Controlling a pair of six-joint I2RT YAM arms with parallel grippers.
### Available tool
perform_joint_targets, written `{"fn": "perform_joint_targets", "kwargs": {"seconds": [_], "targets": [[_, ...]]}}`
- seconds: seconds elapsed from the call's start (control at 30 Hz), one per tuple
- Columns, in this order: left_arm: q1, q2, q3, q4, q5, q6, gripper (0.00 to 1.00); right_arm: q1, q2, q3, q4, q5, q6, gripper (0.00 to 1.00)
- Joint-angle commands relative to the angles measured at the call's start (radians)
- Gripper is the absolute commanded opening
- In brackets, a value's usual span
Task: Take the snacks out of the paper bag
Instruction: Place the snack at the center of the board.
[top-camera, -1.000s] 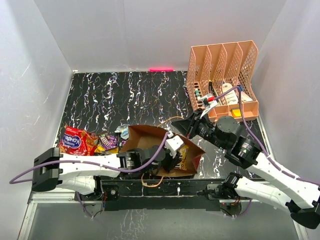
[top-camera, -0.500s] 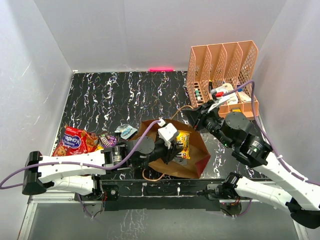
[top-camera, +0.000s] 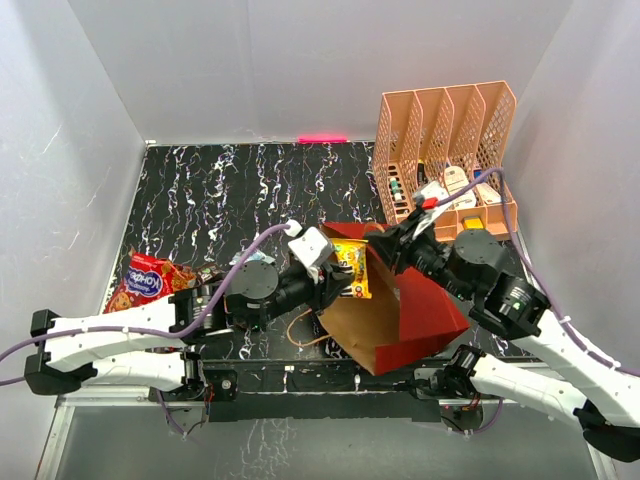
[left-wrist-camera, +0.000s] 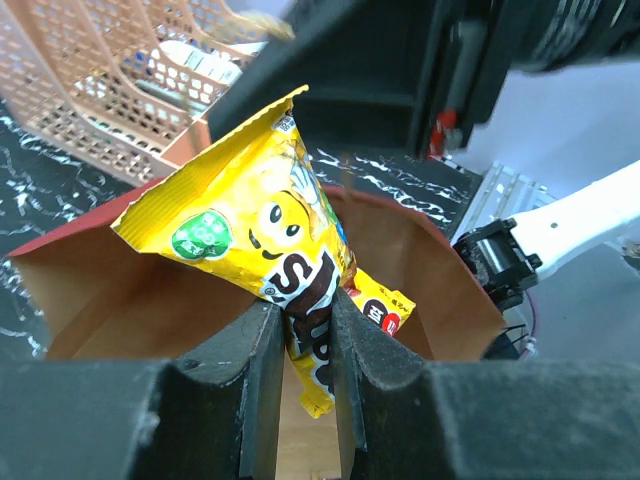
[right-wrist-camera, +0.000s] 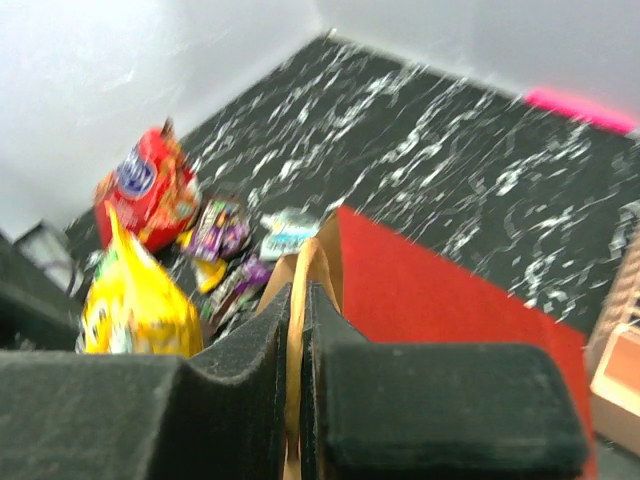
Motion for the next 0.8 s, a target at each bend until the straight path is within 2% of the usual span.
{"fn": "perform_joint_targets", "kwargs": {"seconds": [0.0, 0.17, 0.3, 0.57, 0.77], "targets": [[-0.004, -0.085, 0.006, -0.085, -0.094, -0.023, 0.00, 0.001, -0.011, -0.097, 0.063, -0.230, 0.051, 0.07], [-0.004, -0.168, -0.009, -0.196, -0.222, -0.072, 0.00, -0.001, -0.051, -0.183, 0.135, -0.422, 0.118, 0.07], [-0.004, -0.194, 0.018, -0.312, -0.326, -0.102, 0.00, 0.000, -0.090, -0.198, 0.108, -0.491, 0.148, 0.07], [-0.003, -0.177, 0.040, -0.450, -0.486, -0.146, 0.00, 0.001, -0.240, -0.206, -0.065, -0.285, 0.189, 0.07], [0.039, -0.110, 0.058, -0.545, -0.502, -0.188, 0.00, 0.000, -0.334, -0.216, -0.167, -0.080, 0.255, 0.07]]}}
